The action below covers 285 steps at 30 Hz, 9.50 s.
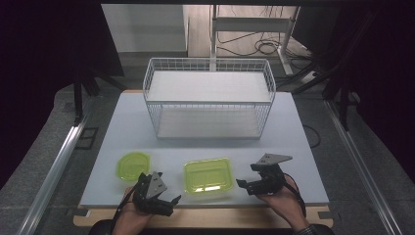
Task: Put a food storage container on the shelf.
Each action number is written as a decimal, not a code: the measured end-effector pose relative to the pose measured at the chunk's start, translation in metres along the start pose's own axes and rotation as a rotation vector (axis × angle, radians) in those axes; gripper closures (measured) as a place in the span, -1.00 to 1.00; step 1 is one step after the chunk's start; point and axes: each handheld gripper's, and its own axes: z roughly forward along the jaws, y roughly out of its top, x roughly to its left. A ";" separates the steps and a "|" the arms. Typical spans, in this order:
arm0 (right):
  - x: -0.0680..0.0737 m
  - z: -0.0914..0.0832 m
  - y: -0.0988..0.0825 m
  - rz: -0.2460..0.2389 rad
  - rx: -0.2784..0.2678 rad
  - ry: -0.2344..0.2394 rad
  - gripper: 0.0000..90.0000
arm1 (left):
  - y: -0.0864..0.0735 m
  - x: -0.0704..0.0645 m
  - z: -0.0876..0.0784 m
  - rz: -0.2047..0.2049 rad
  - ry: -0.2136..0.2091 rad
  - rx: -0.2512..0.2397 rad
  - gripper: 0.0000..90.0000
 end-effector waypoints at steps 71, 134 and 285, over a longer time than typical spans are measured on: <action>-0.038 0.008 0.038 0.458 -0.034 0.404 0.79 | 0.001 -0.005 0.003 0.057 -0.003 0.011 -0.89; -0.082 -0.043 0.216 0.464 -0.314 0.156 0.79 | 0.001 -0.004 0.002 0.051 -0.001 -0.010 -0.92; -0.016 -0.022 0.055 -0.035 -0.195 -0.056 -0.94 | 0.001 0.004 0.002 -0.055 -0.087 -0.093 -0.96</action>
